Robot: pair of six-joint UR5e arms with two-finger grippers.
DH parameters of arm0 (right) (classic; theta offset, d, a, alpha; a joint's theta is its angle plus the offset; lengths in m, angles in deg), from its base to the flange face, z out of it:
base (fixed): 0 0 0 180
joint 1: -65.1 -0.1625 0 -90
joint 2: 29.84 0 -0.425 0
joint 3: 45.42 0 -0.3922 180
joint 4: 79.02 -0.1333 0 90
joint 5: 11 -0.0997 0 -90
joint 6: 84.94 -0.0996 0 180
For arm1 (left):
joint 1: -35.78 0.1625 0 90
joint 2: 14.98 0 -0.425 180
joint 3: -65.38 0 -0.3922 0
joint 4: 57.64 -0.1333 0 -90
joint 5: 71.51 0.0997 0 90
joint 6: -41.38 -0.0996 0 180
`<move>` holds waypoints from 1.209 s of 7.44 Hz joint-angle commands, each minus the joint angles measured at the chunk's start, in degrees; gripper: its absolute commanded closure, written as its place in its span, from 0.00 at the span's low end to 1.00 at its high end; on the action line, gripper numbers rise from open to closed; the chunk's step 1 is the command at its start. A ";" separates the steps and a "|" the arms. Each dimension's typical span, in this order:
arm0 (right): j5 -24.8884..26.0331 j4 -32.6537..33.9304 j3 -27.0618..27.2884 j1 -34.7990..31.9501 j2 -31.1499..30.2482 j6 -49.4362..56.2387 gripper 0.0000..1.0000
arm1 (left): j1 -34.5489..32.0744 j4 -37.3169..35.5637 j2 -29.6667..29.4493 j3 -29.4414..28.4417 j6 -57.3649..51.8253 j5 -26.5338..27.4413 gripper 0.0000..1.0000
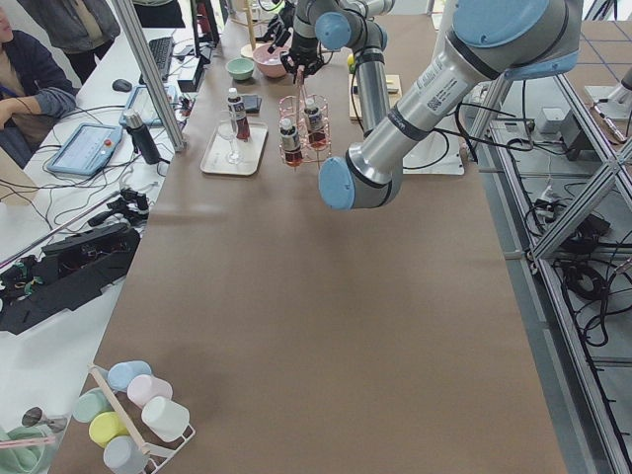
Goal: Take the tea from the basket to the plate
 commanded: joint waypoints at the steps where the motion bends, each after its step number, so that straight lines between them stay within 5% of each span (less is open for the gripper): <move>1: -17.24 13.07 6.86 -11.51 -10.73 -0.63 0.00 | -11.08 -1.36 5.28 0.56 -10.98 -9.08 1.00; 3: -29.34 15.14 5.46 -22.08 -25.09 10.36 0.00 | -20.04 -1.71 8.91 -2.24 -21.25 -10.87 1.00; 5: -31.30 14.71 0.56 -28.07 -38.32 29.51 0.00 | -28.48 -1.62 12.07 -8.99 -34.77 -15.60 1.00; 7: -44.24 14.44 -12.68 -38.78 -38.19 42.46 0.00 | -35.70 -1.53 13.04 -18.03 -45.42 -16.94 1.00; 9: -44.93 15.23 -13.27 -40.41 -37.40 42.44 0.00 | -40.19 -0.92 13.05 -26.82 -56.33 -16.94 1.00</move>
